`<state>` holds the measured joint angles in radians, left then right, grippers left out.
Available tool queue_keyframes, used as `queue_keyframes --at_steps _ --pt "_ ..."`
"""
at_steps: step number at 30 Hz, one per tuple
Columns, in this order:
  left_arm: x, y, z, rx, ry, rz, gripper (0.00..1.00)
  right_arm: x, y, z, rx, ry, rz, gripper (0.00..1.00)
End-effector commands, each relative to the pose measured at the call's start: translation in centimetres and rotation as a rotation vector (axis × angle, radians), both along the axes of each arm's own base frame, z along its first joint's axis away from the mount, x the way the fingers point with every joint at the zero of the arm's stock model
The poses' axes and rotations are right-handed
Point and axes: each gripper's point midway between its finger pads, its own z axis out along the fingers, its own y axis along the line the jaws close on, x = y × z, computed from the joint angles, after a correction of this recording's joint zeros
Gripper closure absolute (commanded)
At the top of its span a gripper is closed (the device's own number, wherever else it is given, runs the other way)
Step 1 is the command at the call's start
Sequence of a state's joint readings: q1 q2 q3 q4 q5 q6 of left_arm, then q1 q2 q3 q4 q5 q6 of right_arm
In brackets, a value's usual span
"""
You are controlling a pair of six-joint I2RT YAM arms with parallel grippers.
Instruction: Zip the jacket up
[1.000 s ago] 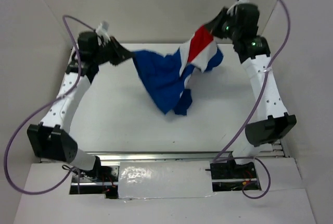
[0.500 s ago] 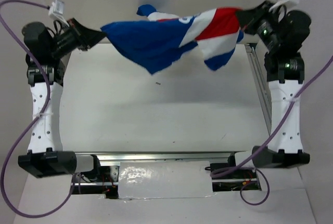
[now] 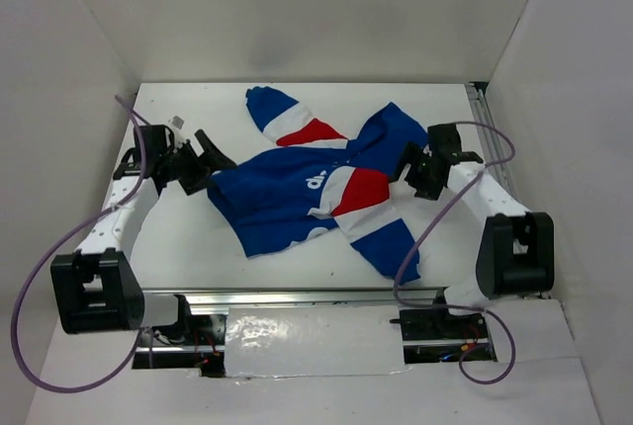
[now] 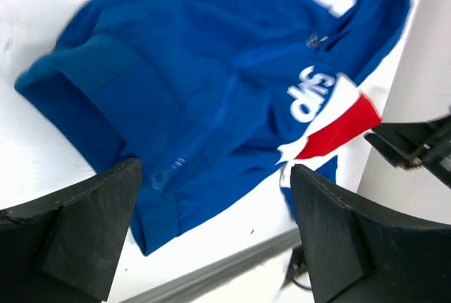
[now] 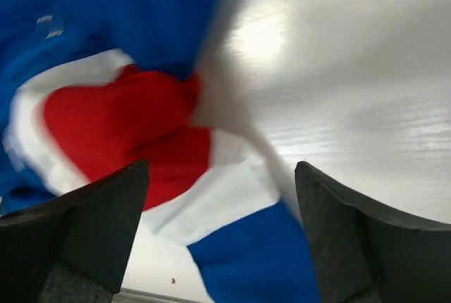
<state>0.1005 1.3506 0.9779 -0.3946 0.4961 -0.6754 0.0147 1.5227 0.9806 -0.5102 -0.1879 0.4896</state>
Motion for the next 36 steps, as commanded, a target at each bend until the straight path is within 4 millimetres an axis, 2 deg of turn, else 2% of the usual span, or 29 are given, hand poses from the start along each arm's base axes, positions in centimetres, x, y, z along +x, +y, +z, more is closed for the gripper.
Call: queue_keyframes --at_steps 1,2,3,5,6,7,8,9,10,11,12,14,16,17,19,20,22,23,24,28,34,36 --pt "0.9 0.1 6.7 0.071 -0.238 -0.013 0.01 2.5 0.8 8.8 -0.106 -0.290 -0.023 0.08" --pt "0.9 0.0 7.3 0.078 -0.261 -0.013 0.01 2.2 1.0 9.7 -0.141 -0.320 -0.015 0.07" --pt "0.5 -0.3 8.6 0.096 -0.298 -0.015 0.01 1.3 2.3 11.3 -0.147 -0.370 0.014 0.00" --pt "0.0 -0.5 9.0 0.109 -0.296 -0.013 0.01 -0.7 2.2 11.2 -0.196 -0.362 0.008 0.00" --pt "-0.7 -1.1 8.7 0.114 -0.266 -0.017 0.01 -2.3 2.8 9.8 -0.205 -0.313 0.038 0.00" --pt "-1.2 -1.2 8.3 0.116 -0.249 -0.016 0.01 -3.4 3.5 9.5 -0.196 -0.310 0.082 0.00" --pt "-2.8 -3.1 7.1 0.104 -0.213 -0.063 0.01 -4.8 3.8 7.6 -0.204 -0.265 0.120 0.00" --pt "-3.7 -4.0 6.3 0.101 -0.185 -0.075 0.01 -5.0 4.3 7.7 -0.201 -0.271 0.132 0.00" --pt "-4.5 -4.5 5.3 0.112 -0.162 -0.070 0.01 -6.5 4.5 5.9 -0.213 -0.215 0.148 0.00" --pt "-6.2 -6.6 5.0 0.075 -0.141 -0.110 0.01 -6.9 3.9 5.1 -0.249 -0.192 0.122 0.00" --pt "-7.9 -7.3 2.5 0.064 -0.068 -0.126 0.01 -7.5 3.5 4.0 -0.264 -0.161 0.103 0.00" --pt "-10.3 -8.9 1.1 0.035 -0.022 -0.171 0.01 -7.5 4.0 2.8 -0.235 -0.134 0.082 0.00" --pt "-12.6 -8.8 -1.5 0.053 0.079 -0.169 0.01 -8.2 6.2 1.7 -0.146 -0.093 0.150 0.00" --pt "-13.9 -8.8 -2.6 0.057 0.119 -0.167 0.01 -9.0 6.5 0.8 -0.146 -0.065 0.162 0.00" --pt "-15.0 -8.4 -4.0 0.077 0.173 -0.116 0.01 -10.3 6.5 -0.2 -0.164 -0.024 0.148 0.00" --pt "-15.4 -8.0 -5.1 0.085 0.203 -0.094 0.01 -11.5 5.8 -1.1 -0.192 0.025 0.134 0.00" --pt "-15.1 -7.7 -5.8 0.092 0.216 -0.070 0.01 -12.8 4.8 -1.9 -0.222 0.073 0.066 0.00" --pt "-14.7 -7.0 -7.2 0.104 0.258 -0.038 0.01 -14.9 3.8 -2.9 -0.252 0.148 0.032 0.00" --pt "-14.3 -6.7 -7.5 0.107 0.265 -0.026 0.01 -14.8 3.7 -2.8 -0.257 0.140 0.027 0.00" --pt "-13.5 -6.5 -9.0 0.097 0.290 -0.029 0.03 -17.1 3.3 -4.4 -0.238 0.194 0.015 0.00" --pt "-13.4 -7.3 -10.2 0.172 0.321 -0.034 0.07 -17.1 5.6 -5.0 -0.121 0.177 0.087 0.00" --pt "-13.3 -7.5 -11.1 0.200 0.345 -0.030 0.10 -17.2 5.6 -5.6 -0.129 0.198 0.087 0.00"
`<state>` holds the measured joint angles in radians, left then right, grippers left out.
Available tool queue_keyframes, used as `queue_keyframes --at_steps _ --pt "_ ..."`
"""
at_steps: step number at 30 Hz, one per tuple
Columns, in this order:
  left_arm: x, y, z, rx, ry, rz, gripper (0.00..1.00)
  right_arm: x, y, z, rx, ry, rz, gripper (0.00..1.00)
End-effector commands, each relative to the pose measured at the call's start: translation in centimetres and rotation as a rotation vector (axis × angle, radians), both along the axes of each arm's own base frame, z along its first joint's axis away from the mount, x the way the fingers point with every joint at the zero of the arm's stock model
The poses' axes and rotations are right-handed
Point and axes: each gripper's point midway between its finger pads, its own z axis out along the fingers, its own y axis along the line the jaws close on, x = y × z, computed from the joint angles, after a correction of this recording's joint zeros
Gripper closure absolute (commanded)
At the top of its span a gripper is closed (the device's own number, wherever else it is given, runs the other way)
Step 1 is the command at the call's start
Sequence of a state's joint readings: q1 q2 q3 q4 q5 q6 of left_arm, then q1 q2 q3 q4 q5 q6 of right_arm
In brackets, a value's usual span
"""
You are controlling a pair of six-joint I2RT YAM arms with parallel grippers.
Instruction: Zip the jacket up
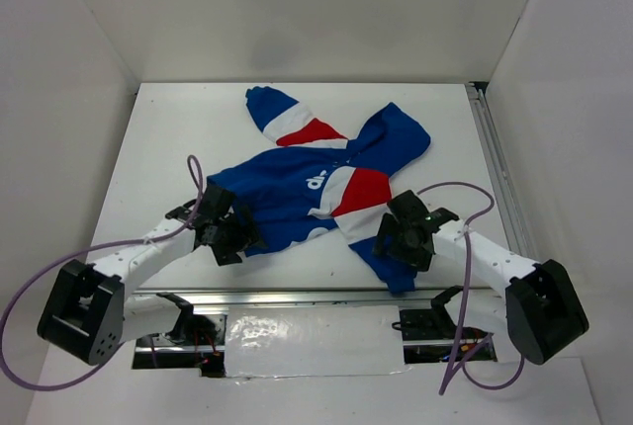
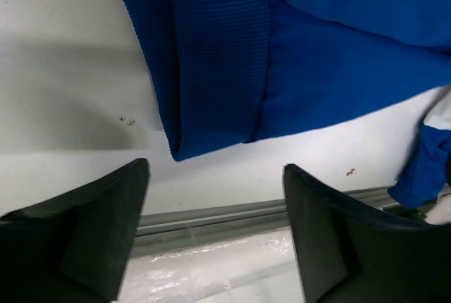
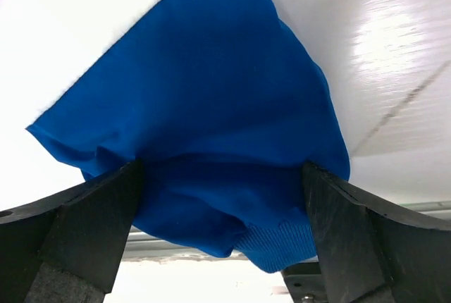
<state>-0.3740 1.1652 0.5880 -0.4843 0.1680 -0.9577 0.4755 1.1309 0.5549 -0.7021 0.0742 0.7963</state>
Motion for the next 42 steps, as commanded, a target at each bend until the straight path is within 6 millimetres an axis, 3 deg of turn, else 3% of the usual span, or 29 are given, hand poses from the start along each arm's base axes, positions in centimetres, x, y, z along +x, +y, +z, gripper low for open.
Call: queue_keyframes --at_steps 1,4,9,11,12,14,16,17,19,20,22,23,24,25,26,27,28,29,32,33,34,35,36,37,38,39,40,41,42 --pt "1.4 -0.5 -0.1 0.030 -0.018 0.022 0.14 0.4 1.2 -0.4 0.036 -0.002 0.001 0.00" --pt "1.4 -0.6 -0.9 0.042 0.001 0.021 0.26 0.8 1.3 -0.9 0.008 0.000 -0.007 0.03" --pt "2.6 -0.4 -0.8 0.083 -0.006 0.041 0.61 1.4 1.2 -1.6 -0.006 -0.018 -0.035 0.38" --pt "3.6 -0.4 -0.5 0.087 -0.036 0.033 0.65 2.2 1.2 -0.7 -0.009 -0.062 -0.040 0.50" --pt "4.1 -0.4 -0.3 0.088 -0.049 0.033 0.80 2.5 1.1 -0.5 -0.010 -0.080 -0.030 0.55" --pt "5.4 -0.4 0.1 0.095 -0.083 0.022 1.00 4.0 1.7 1.2 0.021 -0.154 -0.025 0.82" --pt "7.5 -1.2 1.5 0.073 -0.165 -0.013 1.00 5.9 1.7 3.2 0.037 -0.224 -0.042 1.00" --pt "9.4 -1.7 3.6 0.065 -0.243 -0.035 1.00 6.9 1.8 4.3 0.047 -0.249 -0.044 1.00" --pt "12.3 -2.4 7.6 0.038 -0.372 -0.058 1.00 11.8 2.2 10.1 0.090 -0.386 -0.069 1.00" --pt "15.4 -2.7 12.4 0.027 -0.513 -0.081 1.00 15.3 2.6 16.1 0.128 -0.518 -0.095 1.00" --pt "18.1 -3.4 18.7 -0.024 -0.660 -0.120 1.00 19.8 0.5 21.9 0.106 -0.628 -0.159 1.00" --pt "21.0 -3.0 25.0 -0.029 -0.802 -0.123 1.00 22.5 0.1 30.7 0.165 -0.812 -0.184 1.00" --pt "22.1 -2.8 28.4 -0.038 -0.873 -0.130 1.00 25.0 0.2 33.1 0.163 -0.863 -0.145 1.00" --pt "23.4 -2.1 29.7 -0.039 -0.876 -0.137 1.00 26.4 -0.7 37.5 0.180 -0.952 -0.136 1.00" --pt "23.9 -1.8 37.6 -0.065 -1.044 -0.142 1.00 25.6 -0.5 47.4 0.206 -1.157 -0.070 1.00" --pt "23.8 -1.6 40.8 -0.079 -1.107 -0.154 1.00 27.7 0.0 48.4 0.184 -1.171 -0.035 1.00" --pt "24.0 -1.2 42.1 -0.078 -1.119 -0.163 1.00 27.0 0.1 52.3 0.184 -1.257 -0.006 1.00" --pt "22.6 -0.6 47.6 -0.079 -1.247 -0.163 1.00 23.9 -0.8 59.3 0.197 -1.438 0.002 1.00" --pt "19.7 1.1 51.4 -0.037 -1.355 -0.146 1.00 24.4 -2.6 59.6 0.168 -1.472 0.022 1.00" --pt "18.9 1.3 51.1 -0.029 -1.366 -0.144 1.00 20.6 -2.7 61.5 0.197 -1.541 0.069 1.00" --pt "17.5 1.9 48.8 -0.021 -1.338 -0.139 1.00 20.6 -2.8 60.1 0.204 -1.527 0.087 1.00" --pt "16.9 1.9 48.6 -0.025 -1.377 -0.147 1.00 22.9 -3.3 55.0 0.183 -1.445 0.094 1.00" --pt "16.1 1.9 47.1 -0.032 -1.368 -0.150 1.00 20.3 -3.7 55.4 0.180 -1.480 0.094 1.00" --pt "14.9 2.0 43.3 -0.034 -1.305 -0.149 1.00 21.5 -4.1 50.6 0.161 -1.378 0.082 1.00" --pt "14.5 1.9 41.4 -0.042 -1.275 -0.156 1.00 20.1 -4.4 49.8 0.144 -1.372 0.080 1.00" --pt "13.3 1.8 36.9 -0.062 -1.182 -0.138 1.00 20.1 -4.9 48.1 0.123 -1.342 0.058 1.00" --pt "12.8 1.8 34.2 -0.071 -1.125 -0.124 1.00 20.7 -5.2 43.7 0.124 -1.244 0.029 1.00" --pt "12.2 1.9 31.2 -0.076 -1.045 -0.102 1.00 20.0 -5.6 41.4 0.112 -1.177 0.014 0.99" --pt "10.5 1.8 25.8 -0.103 -0.902 -0.060 1.00 19.6 -5.5 37.0 0.114 -1.076 0.016 0.98"
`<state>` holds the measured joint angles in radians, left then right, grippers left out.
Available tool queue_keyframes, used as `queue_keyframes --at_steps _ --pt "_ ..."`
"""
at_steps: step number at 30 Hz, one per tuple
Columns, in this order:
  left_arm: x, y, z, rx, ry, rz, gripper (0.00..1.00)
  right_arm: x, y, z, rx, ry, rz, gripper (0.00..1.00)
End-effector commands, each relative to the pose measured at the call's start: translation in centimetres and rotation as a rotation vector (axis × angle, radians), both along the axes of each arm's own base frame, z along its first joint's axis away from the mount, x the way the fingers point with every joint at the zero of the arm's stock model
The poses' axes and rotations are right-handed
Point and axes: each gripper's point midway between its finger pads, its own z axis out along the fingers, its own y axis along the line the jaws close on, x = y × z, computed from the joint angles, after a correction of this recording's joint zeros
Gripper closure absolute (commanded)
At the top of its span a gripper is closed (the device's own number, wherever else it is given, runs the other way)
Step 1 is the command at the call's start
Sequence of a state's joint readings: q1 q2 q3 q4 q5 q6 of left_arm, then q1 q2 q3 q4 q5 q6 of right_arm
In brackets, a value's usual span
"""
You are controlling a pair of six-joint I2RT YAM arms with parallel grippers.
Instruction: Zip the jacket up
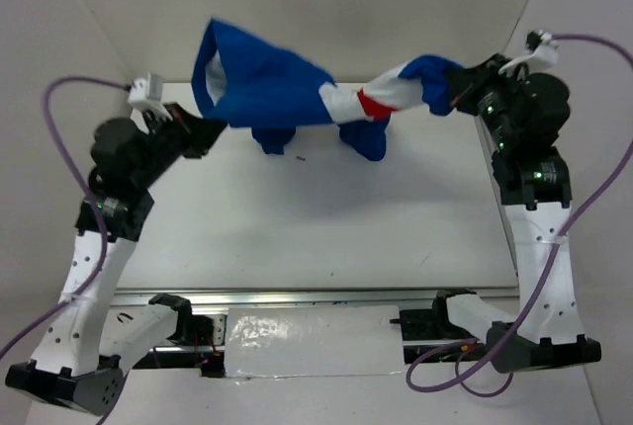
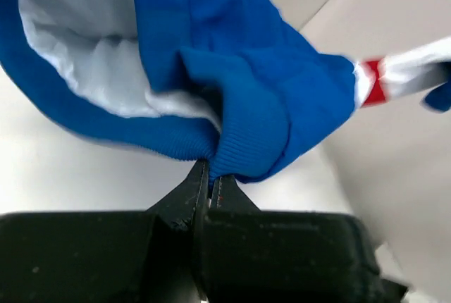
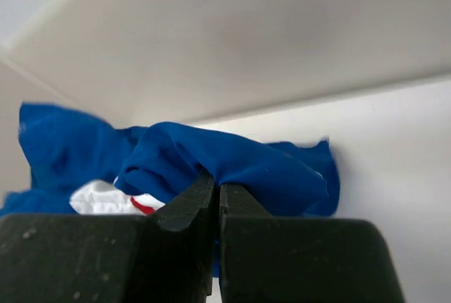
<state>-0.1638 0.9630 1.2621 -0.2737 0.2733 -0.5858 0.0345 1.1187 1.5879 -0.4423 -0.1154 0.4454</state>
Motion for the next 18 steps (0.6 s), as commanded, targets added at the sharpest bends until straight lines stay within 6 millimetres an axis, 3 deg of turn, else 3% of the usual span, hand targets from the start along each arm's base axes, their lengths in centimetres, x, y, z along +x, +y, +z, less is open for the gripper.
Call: queue_keyframes --at_steps 1,2,4,5,6,7,8,9,10,12,13,14,15,18 --pt "-1.7 -0.8 -13.4 -0.063 0.341 0.020 1.00 1.7 -0.2 -12.2 -0.031 0.277 0.006 0.98" --pt "-3.0 -0.7 -16.4 -0.075 0.435 0.038 1.00 1.0 -0.1 -14.2 -0.033 0.317 0.012 0.97" --pt "-7.8 -1.4 -24.8 -0.128 0.663 0.034 1.00 -1.2 -1.0 -23.5 0.018 0.502 -0.064 0.93" --pt "-8.5 -1.7 -24.4 -0.146 0.666 0.018 1.00 -1.2 -1.0 -23.5 0.018 0.502 -0.065 0.93" --pt "-10.4 -1.7 -27.7 -0.142 0.774 0.024 0.99 -2.7 -1.4 -28.6 0.101 0.623 -0.134 0.91" --pt "-11.7 -1.8 -28.9 -0.141 0.832 0.021 0.63 -3.8 -2.2 -30.4 0.117 0.669 -0.199 0.70" --pt "-13.3 -2.3 -29.6 -0.159 0.895 0.014 0.47 -4.9 -2.3 -32.5 0.128 0.726 -0.216 0.49" --pt "-15.3 -1.9 -31.2 -0.136 0.987 0.039 0.28 -6.7 -2.3 -35.0 0.160 0.825 -0.249 0.41" --pt "-16.1 -2.3 -31.3 -0.138 1.005 0.027 0.01 -7.4 -2.9 -35.4 0.143 0.835 -0.284 0.39" --pt "-17.4 -3.7 -29.3 -0.145 0.974 -0.054 0.01 -8.5 -3.6 -35.4 0.197 0.835 -0.369 0.34" --pt "-17.5 -3.9 -28.4 -0.144 0.946 -0.072 0.01 -8.7 -4.3 -33.7 0.207 0.770 -0.400 0.24" --pt "-17.5 -4.3 -26.7 -0.138 0.893 -0.107 0.01 -8.7 -4.9 -32.4 0.206 0.724 -0.432 0.22" --pt "-17.3 -4.0 -26.4 -0.124 0.882 -0.082 0.01 -8.6 -5.0 -29.7 0.214 0.631 -0.415 0.06" --pt "-16.6 -4.1 -24.7 -0.090 0.834 -0.084 0.01 -8.4 -2.8 -26.5 0.174 0.530 -0.259 0.00"
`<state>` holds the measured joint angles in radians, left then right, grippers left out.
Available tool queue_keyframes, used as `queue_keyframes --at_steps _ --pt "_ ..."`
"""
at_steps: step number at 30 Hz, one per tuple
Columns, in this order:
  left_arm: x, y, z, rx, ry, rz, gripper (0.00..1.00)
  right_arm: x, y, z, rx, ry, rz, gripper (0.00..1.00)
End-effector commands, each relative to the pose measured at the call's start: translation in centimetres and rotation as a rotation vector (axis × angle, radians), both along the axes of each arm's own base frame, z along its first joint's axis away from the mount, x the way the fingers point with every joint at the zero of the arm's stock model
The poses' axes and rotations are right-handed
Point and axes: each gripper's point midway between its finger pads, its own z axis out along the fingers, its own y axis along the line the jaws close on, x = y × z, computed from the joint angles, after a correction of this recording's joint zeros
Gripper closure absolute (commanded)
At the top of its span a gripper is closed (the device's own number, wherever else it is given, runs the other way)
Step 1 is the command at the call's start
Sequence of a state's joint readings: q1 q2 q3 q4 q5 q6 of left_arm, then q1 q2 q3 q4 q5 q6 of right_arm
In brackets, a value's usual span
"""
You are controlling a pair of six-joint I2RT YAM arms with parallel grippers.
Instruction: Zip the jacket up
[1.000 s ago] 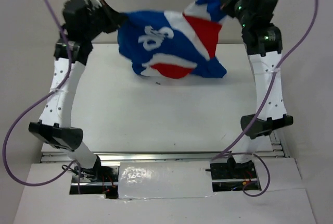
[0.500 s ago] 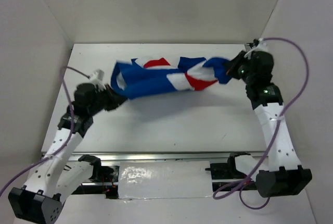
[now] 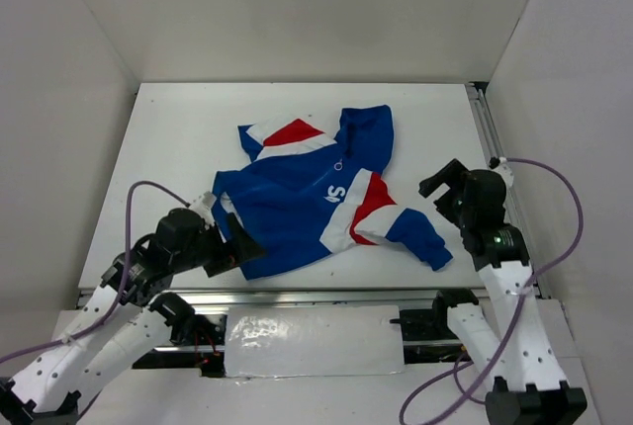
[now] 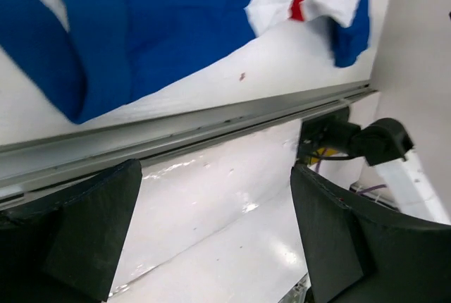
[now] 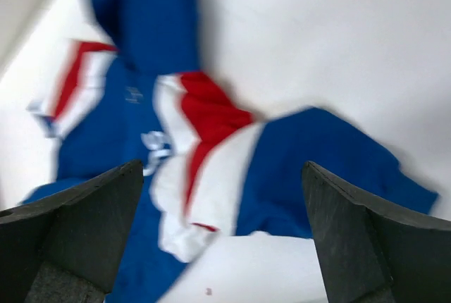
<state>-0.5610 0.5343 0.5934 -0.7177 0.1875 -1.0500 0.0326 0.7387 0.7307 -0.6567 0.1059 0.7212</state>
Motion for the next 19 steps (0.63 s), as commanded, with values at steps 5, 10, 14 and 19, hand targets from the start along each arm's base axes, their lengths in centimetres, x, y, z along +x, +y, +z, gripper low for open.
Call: queue_keyframes --at_steps 5,10,14,19 --pt "3.5 0.2 2.6 0.095 -0.066 0.074 0.01 0.7 0.8 6.0 -0.046 -0.211 0.048 0.00" --pt "5.1 0.0 4.2 0.104 -0.162 0.097 0.01 0.7 0.5 8.0 -0.041 -0.322 0.021 0.00" --pt "5.9 0.4 5.6 0.086 -0.271 0.113 0.01 0.3 -0.4 8.8 -0.071 -0.376 -0.017 0.00" --pt "5.9 0.7 6.2 0.075 -0.304 0.124 0.01 0.3 0.0 8.9 -0.072 -0.405 0.008 0.00"
